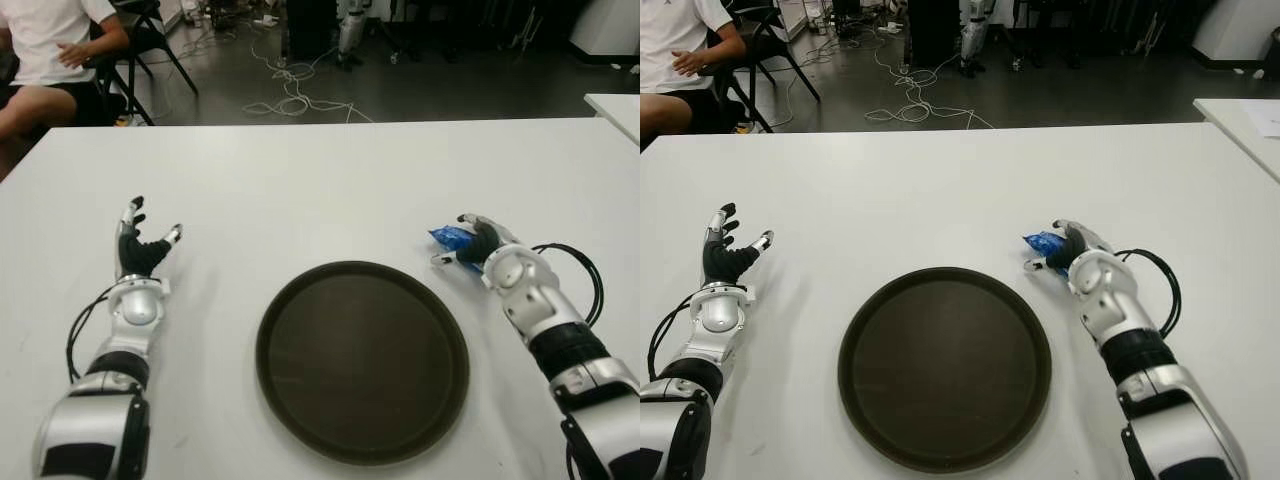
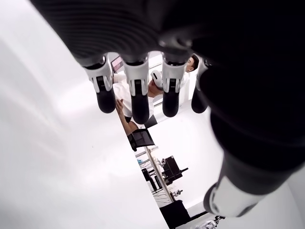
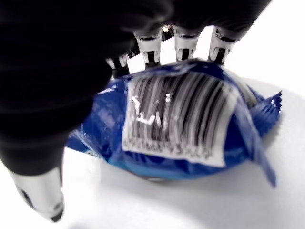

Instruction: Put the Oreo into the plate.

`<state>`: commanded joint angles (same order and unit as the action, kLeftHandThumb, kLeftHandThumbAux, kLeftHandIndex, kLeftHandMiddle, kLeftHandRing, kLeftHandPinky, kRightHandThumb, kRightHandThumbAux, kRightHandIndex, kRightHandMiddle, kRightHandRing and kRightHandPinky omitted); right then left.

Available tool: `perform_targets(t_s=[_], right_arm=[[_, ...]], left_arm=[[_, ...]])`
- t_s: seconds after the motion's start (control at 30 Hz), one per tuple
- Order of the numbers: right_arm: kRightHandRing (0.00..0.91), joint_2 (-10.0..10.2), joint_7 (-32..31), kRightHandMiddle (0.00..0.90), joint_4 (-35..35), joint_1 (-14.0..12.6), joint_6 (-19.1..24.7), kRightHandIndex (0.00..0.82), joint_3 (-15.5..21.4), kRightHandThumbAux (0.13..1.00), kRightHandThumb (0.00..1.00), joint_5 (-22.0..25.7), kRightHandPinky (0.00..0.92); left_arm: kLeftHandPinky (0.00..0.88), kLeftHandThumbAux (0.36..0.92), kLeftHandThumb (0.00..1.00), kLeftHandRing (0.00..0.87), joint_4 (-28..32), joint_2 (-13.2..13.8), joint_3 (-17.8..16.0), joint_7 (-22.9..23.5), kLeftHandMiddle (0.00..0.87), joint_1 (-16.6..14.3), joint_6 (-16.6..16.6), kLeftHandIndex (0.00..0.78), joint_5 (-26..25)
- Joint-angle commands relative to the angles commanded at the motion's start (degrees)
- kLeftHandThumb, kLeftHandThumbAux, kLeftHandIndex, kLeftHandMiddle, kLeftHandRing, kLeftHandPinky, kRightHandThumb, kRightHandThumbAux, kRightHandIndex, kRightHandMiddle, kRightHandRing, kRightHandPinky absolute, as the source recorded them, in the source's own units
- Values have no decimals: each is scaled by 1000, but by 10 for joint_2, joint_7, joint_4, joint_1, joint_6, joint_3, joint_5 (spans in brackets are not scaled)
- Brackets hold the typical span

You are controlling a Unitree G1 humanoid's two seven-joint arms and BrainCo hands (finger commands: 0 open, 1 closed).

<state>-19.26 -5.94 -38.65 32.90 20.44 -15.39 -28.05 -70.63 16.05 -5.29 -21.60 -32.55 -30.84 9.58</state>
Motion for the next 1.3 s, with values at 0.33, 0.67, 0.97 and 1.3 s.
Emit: perform_targets(t_s=[0.33, 0.67, 0.97, 1.3], right_arm=[[41, 3, -30, 76, -46, 31, 4, 82, 5, 691, 0, 20, 0], [41, 4, -30, 73, -79, 41, -21, 87, 13, 699, 0, 38, 0], [52, 6, -31, 83, -105, 49, -25, 102, 9, 674, 0, 41, 0], [35, 6, -44, 76, -112, 46, -30, 69, 6, 692, 0, 45, 0]], left_arm=[[65, 784, 0, 87, -1, 1, 0, -1, 109, 0, 3, 69, 0], [67, 794, 0, 88, 0, 1, 0, -1, 108, 0, 0, 70, 1], [74, 784, 0, 93, -2, 4, 1, 0, 116, 1, 0, 78, 2], [64, 784, 0, 74, -3, 4, -3, 11, 95, 1, -1, 61, -4]])
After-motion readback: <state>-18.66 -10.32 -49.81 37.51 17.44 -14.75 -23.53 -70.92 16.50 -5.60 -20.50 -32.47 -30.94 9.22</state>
